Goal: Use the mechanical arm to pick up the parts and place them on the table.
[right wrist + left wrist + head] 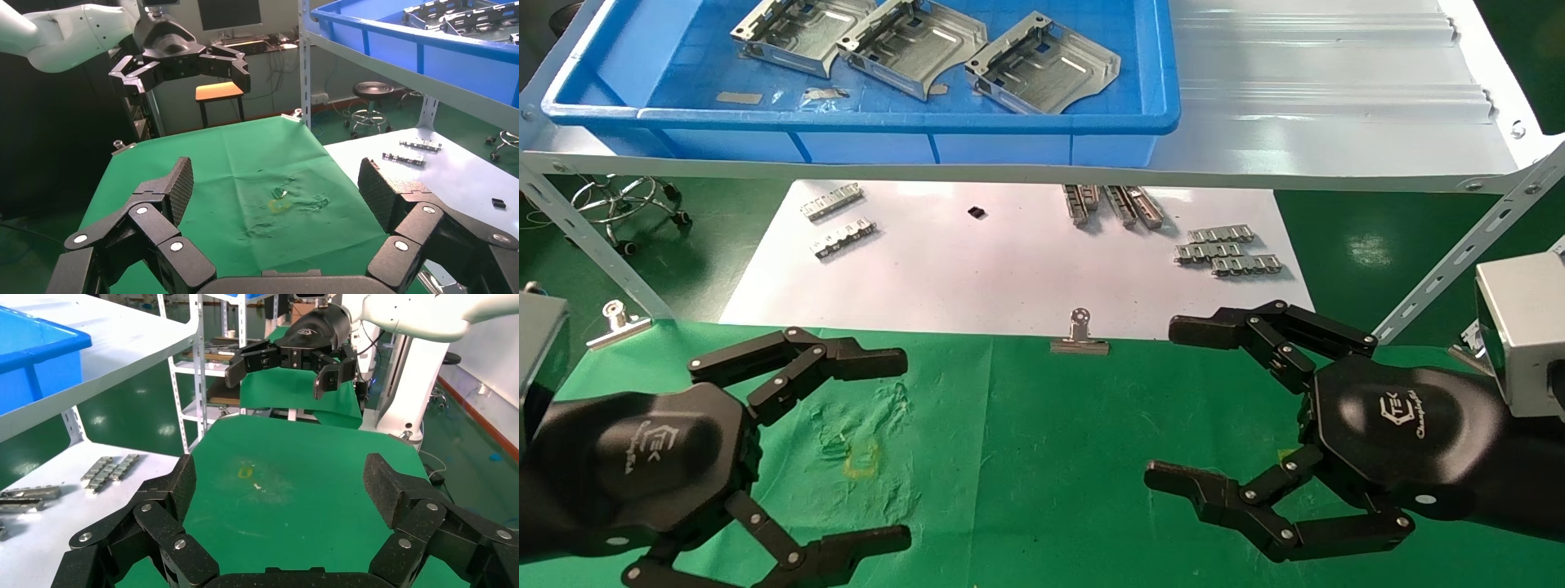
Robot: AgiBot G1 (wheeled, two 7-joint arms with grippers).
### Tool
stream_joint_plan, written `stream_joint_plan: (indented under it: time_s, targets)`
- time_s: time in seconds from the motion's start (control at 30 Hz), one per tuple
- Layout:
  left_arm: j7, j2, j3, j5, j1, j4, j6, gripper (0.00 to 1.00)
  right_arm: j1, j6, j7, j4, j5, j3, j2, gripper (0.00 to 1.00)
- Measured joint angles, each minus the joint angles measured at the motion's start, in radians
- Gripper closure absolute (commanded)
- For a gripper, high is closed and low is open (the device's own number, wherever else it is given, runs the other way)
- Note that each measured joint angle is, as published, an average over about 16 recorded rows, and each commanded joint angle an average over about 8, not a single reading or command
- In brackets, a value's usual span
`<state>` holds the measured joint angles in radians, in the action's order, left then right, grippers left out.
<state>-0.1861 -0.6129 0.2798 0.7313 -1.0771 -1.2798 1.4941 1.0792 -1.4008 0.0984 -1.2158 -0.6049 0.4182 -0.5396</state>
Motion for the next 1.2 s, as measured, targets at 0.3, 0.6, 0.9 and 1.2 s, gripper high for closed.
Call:
stream_joint_plan:
  time_s: [0.3,0.6,0.9,1.2]
  targets:
    - [0.000,0.000,0.000,0.000,0.000,0.000,0.000,0.00,0.000,0.000,0.000,0.000,0.000,0.000,0.000,0.00]
    - [0.000,-0.001,0.000,0.000,0.000,0.001,-0.003,0.00,0.000,0.000,0.000,0.000,0.000,0.000,0.000,0.56]
    - [-0.003,-0.035,-0.002,0.007,-0.020,0.011,-0.055,0.00,0.000,0.000,0.000,0.000,0.000,0.000,0.000,1.00]
    - [-0.018,-0.130,0.012,0.056,-0.114,0.057,-0.185,0.00,0.000,0.000,0.000,0.000,0.000,0.000,0.000,1.00]
